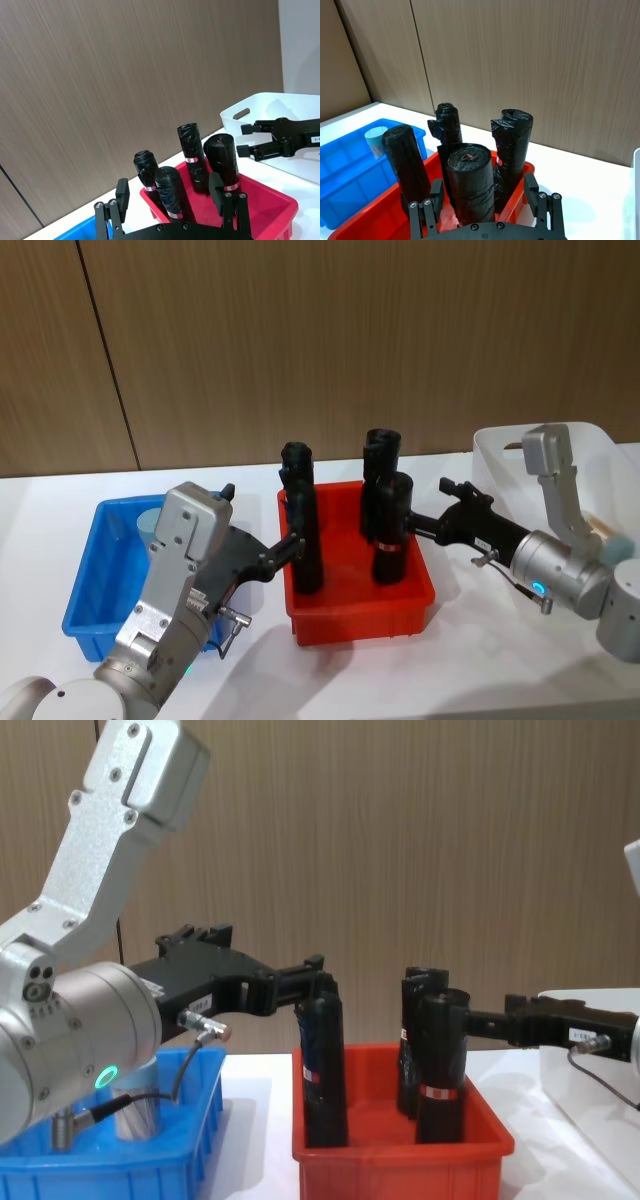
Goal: Pick the cotton swabs from the blue box and place them into the white box.
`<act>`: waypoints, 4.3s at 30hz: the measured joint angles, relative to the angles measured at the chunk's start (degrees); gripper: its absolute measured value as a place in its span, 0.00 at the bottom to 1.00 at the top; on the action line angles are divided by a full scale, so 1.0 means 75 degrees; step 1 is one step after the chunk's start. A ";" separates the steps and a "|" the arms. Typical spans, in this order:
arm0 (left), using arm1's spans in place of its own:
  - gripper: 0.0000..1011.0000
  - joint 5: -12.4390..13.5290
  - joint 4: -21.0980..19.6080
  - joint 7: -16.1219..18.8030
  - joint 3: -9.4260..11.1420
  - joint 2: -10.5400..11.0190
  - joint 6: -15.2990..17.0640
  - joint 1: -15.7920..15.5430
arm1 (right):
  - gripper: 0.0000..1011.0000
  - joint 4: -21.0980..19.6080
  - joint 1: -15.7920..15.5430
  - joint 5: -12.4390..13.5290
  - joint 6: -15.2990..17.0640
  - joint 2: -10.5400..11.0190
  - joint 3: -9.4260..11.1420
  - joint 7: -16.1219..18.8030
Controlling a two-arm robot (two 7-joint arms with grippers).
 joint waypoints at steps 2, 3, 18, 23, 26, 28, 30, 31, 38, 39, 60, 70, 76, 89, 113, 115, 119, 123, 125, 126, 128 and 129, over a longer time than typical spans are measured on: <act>0.99 0.0000 0.0000 0.0000 0.0000 0.0000 0.0000 0.0000 | 0.99 0.0236 0.0140 0.0031 -0.0050 -0.0036 0.0009 0.0059; 0.99 0.0000 0.0000 0.0000 0.0000 0.0000 0.0000 0.0000 | 0.99 0.0277 0.0162 0.0042 -0.0063 -0.0041 0.0011 0.0079; 0.99 0.0000 0.0000 0.0000 0.0000 0.0000 0.0000 0.0000 | 0.99 0.1622 0.0905 0.0320 -0.0417 -0.0218 0.0049 0.0771; 0.99 0.0000 0.0000 0.0000 0.0000 0.0000 0.0000 0.0000 | 0.99 0.2055 0.1136 0.0381 -0.0573 -0.0275 0.0038 0.1023; 0.99 0.0000 0.0000 0.0000 0.0000 0.0000 0.0000 0.0000 | 0.99 0.2410 0.1329 0.0419 -0.0695 -0.0327 0.0014 0.1197; 0.99 0.0000 0.0000 0.0001 0.0000 0.0000 0.0000 0.0000 | 0.99 0.2539 0.1397 0.0437 -0.0754 -0.0347 0.0005 0.1283; 0.99 0.0000 0.0000 0.0000 0.0000 0.0000 0.0000 0.0000 | 0.99 0.2740 0.1510 0.0447 -0.0839 -0.0378 -0.0011 0.1398; 0.99 0.0000 0.0000 0.0000 0.0000 0.0000 0.0000 0.0000 | 0.99 0.2799 0.1543 0.0450 -0.0862 -0.0388 -0.0016 0.1433; 0.99 0.0000 0.0000 0.0000 0.0000 0.0000 0.0000 0.0000 | 0.99 0.3299 0.1821 0.0492 -0.1083 -0.0476 -0.0081 0.1790; 0.99 0.0000 0.0000 0.0000 0.0000 0.0000 0.0000 0.0000 | 0.99 0.3345 0.1846 0.0493 -0.1107 -0.0486 -0.0090 0.1830; 0.99 0.0000 0.0000 0.0000 0.0000 0.0000 0.0000 0.0000 | 0.65 0.4564 0.2526 0.0372 -0.1736 -0.0752 -0.0362 0.2225; 0.99 0.0000 0.0000 0.0000 0.0000 0.0000 0.0000 0.0000 | 0.56 0.4867 0.2703 0.0309 -0.1985 -0.0822 -0.0397 0.2078; 0.99 0.0001 0.0000 0.0000 0.0000 0.0000 0.0000 0.0000 | 0.54 0.4493 0.2592 0.0284 -0.1984 -0.0775 -0.0334 0.1792; 0.99 0.0000 0.0000 0.0000 0.0000 0.0000 0.0000 0.0000 | 0.54 0.1396 0.1303 0.0292 -0.0899 -0.0299 -0.0026 0.0367; 0.99 0.0000 0.0000 0.0000 -0.0001 0.0000 0.0000 0.0000 | 0.54 -0.2257 -0.0148 -0.0145 0.0647 0.0264 0.0399 -0.2747; 0.99 0.0000 0.0000 -0.0001 -0.0001 0.0000 0.0000 0.0000 | 0.54 -0.2364 -0.0186 -0.0197 0.0731 0.0291 0.0433 -0.2936; 0.99 0.0000 0.0000 -0.0001 0.0000 0.0000 0.0000 0.0000 | 0.54 -0.2482 -0.0231 -0.0301 0.0884 0.0341 0.0501 -0.3306; 0.99 0.0000 0.0000 0.0000 0.0000 0.0000 0.0000 0.0000 | 0.54 -0.2505 -0.0238 -0.0404 0.1060 0.0398 0.0592 -0.3677; 0.99 0.0000 -0.0001 0.0000 0.0000 0.0000 0.0000 0.0000 | 0.54 -0.2469 -0.0233 -0.0441 0.1153 0.0427 0.0643 -0.3837; 0.99 0.0000 0.0000 0.0000 0.0000 0.0000 0.0000 0.0000 | 0.54 -0.2442 -0.0228 -0.0456 0.1196 0.0439 0.0663 -0.3917; 0.99 0.0000 0.0000 -0.0001 0.0000 0.0000 0.0000 0.0000 | 0.54 -0.2351 -0.0199 -0.0466 0.1286 0.0464 0.0714 -0.4047; 0.99 0.0001 -0.0001 0.0000 0.0000 0.0000 0.0000 0.0000 | 0.54 -0.2311 -0.0185 -0.0467 0.1314 0.0472 0.0732 -0.4077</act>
